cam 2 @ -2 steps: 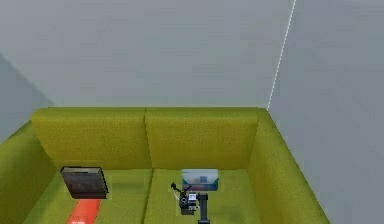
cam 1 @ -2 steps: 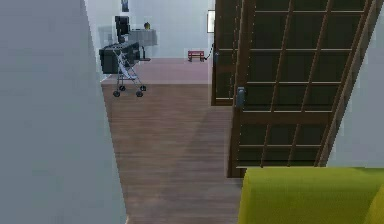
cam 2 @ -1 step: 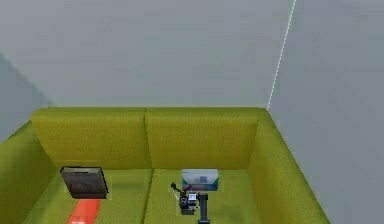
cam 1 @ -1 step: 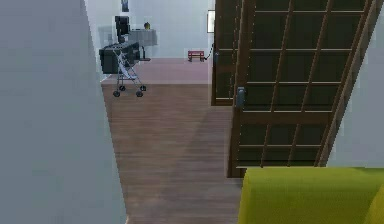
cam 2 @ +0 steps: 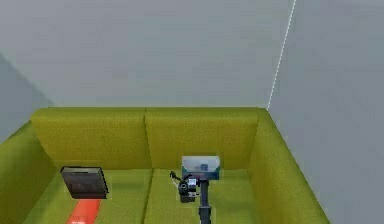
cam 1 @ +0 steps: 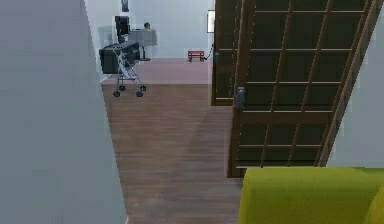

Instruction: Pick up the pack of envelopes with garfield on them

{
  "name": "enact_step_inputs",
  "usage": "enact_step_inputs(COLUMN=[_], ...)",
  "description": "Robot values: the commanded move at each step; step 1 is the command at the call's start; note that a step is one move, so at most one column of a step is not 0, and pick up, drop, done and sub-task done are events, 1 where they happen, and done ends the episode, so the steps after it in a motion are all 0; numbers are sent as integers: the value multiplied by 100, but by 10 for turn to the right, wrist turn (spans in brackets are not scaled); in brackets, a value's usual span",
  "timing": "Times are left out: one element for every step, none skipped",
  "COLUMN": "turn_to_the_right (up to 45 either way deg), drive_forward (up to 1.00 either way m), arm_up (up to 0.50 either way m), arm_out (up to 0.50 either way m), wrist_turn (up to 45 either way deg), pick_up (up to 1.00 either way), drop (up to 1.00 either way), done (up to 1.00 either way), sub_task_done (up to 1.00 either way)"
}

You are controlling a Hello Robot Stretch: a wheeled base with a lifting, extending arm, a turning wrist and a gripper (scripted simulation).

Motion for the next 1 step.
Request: enact_step_inputs(turn_to_the_right=[0], drive_forward=[0], arm_up=[0], arm_out=[0], wrist_turn=[0], pick_up=[0], drop=[0], done=[100], sub_task_done=[0])
